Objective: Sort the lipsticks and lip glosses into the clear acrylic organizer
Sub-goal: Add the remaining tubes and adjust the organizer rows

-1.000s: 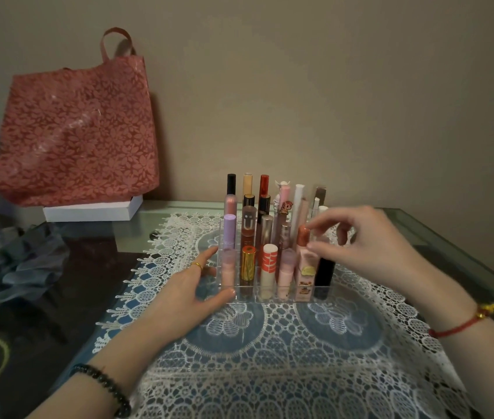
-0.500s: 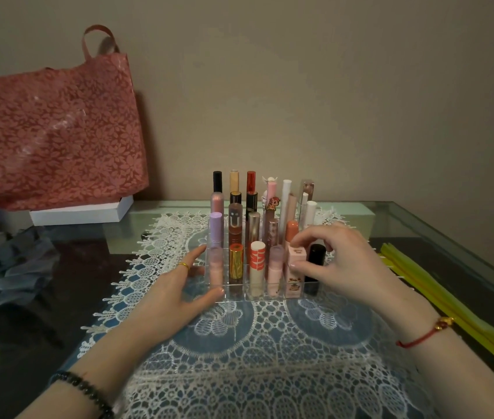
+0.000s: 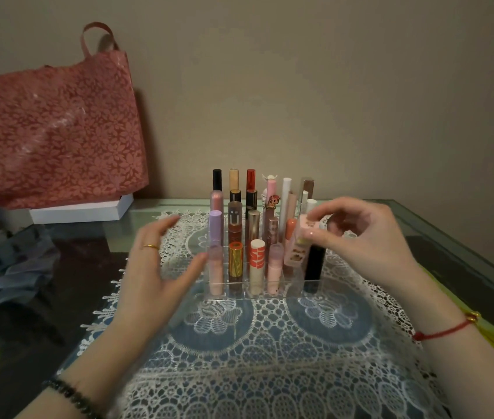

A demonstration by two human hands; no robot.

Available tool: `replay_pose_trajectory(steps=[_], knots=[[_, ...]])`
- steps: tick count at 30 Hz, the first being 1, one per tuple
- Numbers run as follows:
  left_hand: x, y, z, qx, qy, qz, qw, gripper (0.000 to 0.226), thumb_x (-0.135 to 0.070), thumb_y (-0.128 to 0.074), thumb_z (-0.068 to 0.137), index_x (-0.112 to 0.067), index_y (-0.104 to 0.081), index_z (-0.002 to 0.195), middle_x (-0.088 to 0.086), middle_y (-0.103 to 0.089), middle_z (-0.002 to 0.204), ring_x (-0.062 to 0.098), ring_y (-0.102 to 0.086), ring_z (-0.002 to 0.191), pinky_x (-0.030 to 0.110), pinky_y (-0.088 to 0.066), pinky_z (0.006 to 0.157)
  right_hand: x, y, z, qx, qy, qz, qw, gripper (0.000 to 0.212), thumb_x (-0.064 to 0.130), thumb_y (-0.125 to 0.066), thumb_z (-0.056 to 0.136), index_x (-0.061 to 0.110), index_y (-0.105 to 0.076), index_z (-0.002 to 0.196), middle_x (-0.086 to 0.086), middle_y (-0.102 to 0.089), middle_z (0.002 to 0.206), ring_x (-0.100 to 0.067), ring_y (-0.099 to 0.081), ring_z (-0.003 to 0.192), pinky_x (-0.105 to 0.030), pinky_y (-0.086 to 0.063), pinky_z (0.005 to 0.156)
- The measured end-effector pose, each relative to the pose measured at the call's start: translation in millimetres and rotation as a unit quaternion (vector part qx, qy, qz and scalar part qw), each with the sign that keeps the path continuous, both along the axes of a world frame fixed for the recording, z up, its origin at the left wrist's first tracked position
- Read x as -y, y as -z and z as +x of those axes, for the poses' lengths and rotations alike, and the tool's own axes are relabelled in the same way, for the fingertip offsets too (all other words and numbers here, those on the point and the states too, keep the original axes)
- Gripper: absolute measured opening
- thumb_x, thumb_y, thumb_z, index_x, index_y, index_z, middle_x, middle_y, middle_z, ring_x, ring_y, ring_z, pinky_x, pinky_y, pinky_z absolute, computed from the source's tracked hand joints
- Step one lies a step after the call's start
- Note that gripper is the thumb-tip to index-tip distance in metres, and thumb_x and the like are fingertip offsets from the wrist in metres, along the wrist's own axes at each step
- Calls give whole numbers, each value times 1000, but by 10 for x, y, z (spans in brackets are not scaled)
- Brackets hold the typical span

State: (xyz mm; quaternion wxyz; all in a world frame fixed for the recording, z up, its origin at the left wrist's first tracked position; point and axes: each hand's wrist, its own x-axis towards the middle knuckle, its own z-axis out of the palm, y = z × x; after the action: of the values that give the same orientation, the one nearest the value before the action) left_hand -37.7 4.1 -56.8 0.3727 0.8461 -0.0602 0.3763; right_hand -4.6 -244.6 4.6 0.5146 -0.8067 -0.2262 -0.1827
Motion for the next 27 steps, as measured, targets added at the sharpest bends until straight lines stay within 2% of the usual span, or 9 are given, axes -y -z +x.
replay_pose_trajectory(steps=[2, 4, 8, 11, 13, 15, 20, 22, 27], knots=[[15, -103, -64, 109, 9, -21, 994, 45, -43, -61, 75, -29, -43, 114, -16, -48, 105, -4, -45, 100, 11, -36, 88, -3, -21, -80, -4, -47, 103, 994, 16, 19, -75, 60, 27, -68, 72, 10, -69, 75, -5, -59, 63, -13, -50, 60], [113, -170, -164, 146, 43, -11, 988, 38, -36, -58, 73, -30, -45, 109, -23, -48, 101, -9, -46, 96, 5, -34, 83, -57, 3, -145, -25, -99, 197, 975, 14, 16, -70, 60, 26, -68, 69, 6, -69, 76, -9, -64, 69, -16, -52, 62], [364, -155, -260, 71, 122, -3, 990, 42, -41, -60, 67, -39, -47, 107, -23, -54, 105, -8, -49, 98, 6, -37, 85, -230, 137, -215, -132, -184, 351, 909, 19, 12, -65, 58, 19, -69, 75, 7, -67, 72, -8, -64, 71, -18, -53, 64], [448, -90, -260, 20, 177, -42, 983, 50, -43, -63, 62, -44, -47, 109, -24, -57, 104, -3, -54, 93, 7, -40, 78, -324, 231, -254, -205, -214, 386, 874, 22, 10, -61, 64, 17, -70, 82, 1, -66, 72, -10, -64, 71, -22, -55, 67], [457, -64, -253, 16, 199, -76, 977, 42, -41, -64, 65, -43, -51, 105, -23, -61, 96, 0, -58, 86, 8, -44, 71, -369, 275, -272, -240, -231, 386, 860, 23, 8, -60, 65, 15, -71, 84, -2, -67, 74, -11, -64, 71, -22, -55, 66], [432, -54, -237, 26, 206, -111, 972, 34, -40, -64, 67, -42, -56, 100, -21, -63, 90, 2, -60, 81, 9, -45, 67, -394, 309, -282, -261, -243, 349, 866, 26, 7, -61, 65, 11, -70, 89, -5, -68, 79, -12, -64, 70, -20, -55, 64], [371, -61, -221, 23, 232, -193, 953, 39, -37, -68, 65, -42, -58, 102, -9, -64, 88, 7, -61, 80, 15, -47, 71, -379, 330, -276, -289, -281, 267, 875, 33, 7, -66, 65, 4, -66, 98, -13, -67, 83, -19, -64, 71, -21, -54, 65], [379, -71, -229, 14, 259, -232, 937, 42, -34, -69, 64, -41, -58, 105, -3, -66, 93, 10, -63, 86, 14, -47, 73, -379, 342, -279, -296, -294, 240, 876, 33, 10, -69, 64, 6, -67, 97, -13, -68, 86, -21, -64, 73, -23, -54, 69], [399, -85, -222, -33, 361, -339, 868, 49, -13, -68, 72, -26, -50, 115, 9, -67, 105, 21, -62, 100, 22, -51, 75, -430, 391, -316, -268, -269, 127, 916, 37, 27, -76, 56, 19, -64, 90, -4, -70, 87, -19, -66, 80, -25, -53, 74]])
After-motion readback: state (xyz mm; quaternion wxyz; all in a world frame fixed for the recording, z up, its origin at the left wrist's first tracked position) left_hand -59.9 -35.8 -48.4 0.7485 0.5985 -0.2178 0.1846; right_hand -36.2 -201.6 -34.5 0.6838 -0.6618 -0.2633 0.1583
